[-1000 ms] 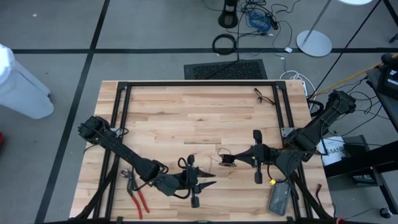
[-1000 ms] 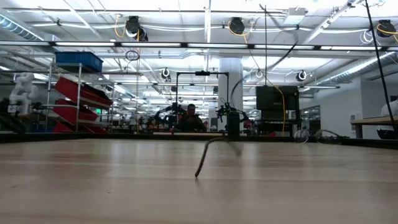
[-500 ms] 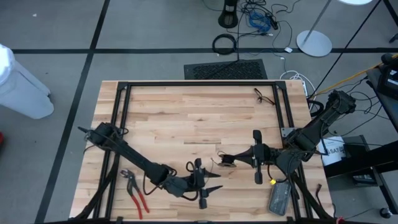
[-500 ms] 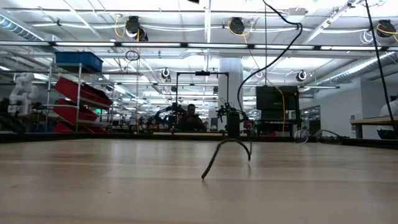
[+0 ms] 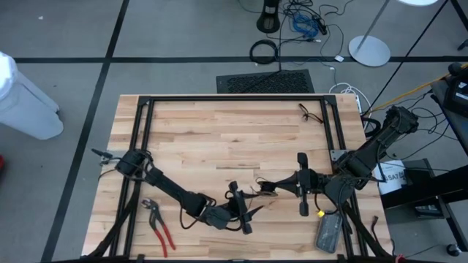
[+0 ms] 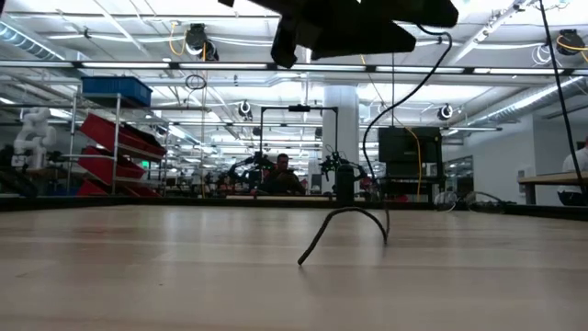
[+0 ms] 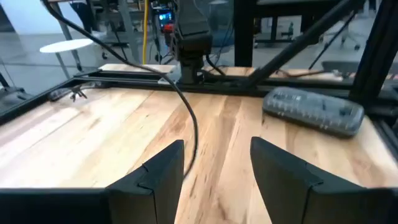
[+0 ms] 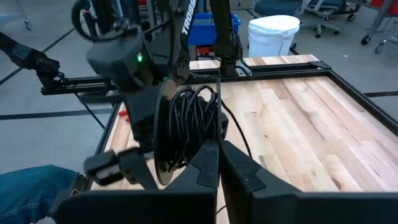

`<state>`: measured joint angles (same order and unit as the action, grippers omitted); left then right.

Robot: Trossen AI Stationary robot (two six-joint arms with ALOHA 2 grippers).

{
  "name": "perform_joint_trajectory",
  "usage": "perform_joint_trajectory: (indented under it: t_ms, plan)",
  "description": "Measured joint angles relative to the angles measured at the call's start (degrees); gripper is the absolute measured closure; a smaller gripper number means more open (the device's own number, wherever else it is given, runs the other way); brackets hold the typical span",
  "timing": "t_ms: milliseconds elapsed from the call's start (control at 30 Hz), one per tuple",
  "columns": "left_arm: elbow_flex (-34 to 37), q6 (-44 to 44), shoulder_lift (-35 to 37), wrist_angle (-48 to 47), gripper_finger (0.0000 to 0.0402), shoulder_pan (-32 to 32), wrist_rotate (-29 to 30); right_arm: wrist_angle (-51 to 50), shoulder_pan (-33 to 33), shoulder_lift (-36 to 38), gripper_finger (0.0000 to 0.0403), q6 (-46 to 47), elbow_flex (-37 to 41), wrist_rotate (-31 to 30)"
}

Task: Coil cords
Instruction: Uncoil the black wire from the black spool

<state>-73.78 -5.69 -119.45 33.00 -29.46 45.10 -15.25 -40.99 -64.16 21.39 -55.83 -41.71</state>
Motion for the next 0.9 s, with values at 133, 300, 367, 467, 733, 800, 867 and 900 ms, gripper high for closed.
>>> perform_joint_trajectory:
  t_ms: [133,300,367,467,733,800,867,900]
  plan:
    - [0.00,2.45,-1.88,4.49,0.0210,-0.04,0.33,0.04,0.00,0.00,0.0403,0.00,0.00,0.00]
    - [0.00,3.56,-3.23,8.54,0.0210,0.33,3.16,0.04,0.00,0.00,0.0403,-0.02,0.00,0.00]
    - [0.00,4.26,-3.24,7.68,0.0210,0.87,3.58,0.03,0.00,0.00,0.0403,-0.02,0.00,-0.02]
    - [0.00,6.48,-3.24,7.11,0.0210,1.50,3.83,0.04,0.00,0.00,0.0403,-0.02,0.00,-0.02]
    - [0.00,7.46,-3.24,6.98,0.0210,2.56,-1.07,0.12,0.00,0.00,0.0403,-0.02,0.00,-0.03]
    - [0.00,9.04,-3.24,6.96,0.0210,2.58,-1.16,0.15,0.00,0.00,0.0403,-0.02,0.00,-0.04]
    - [0.00,9.53,-3.24,6.96,0.0210,2.58,-1.18,0.16,0.00,0.00,0.0403,-0.02,0.00,-0.04]
    - [0.00,9.51,-3.24,6.94,0.0210,2.60,-1.20,0.18,0.00,0.00,0.0403,-0.02,0.00,-0.04]
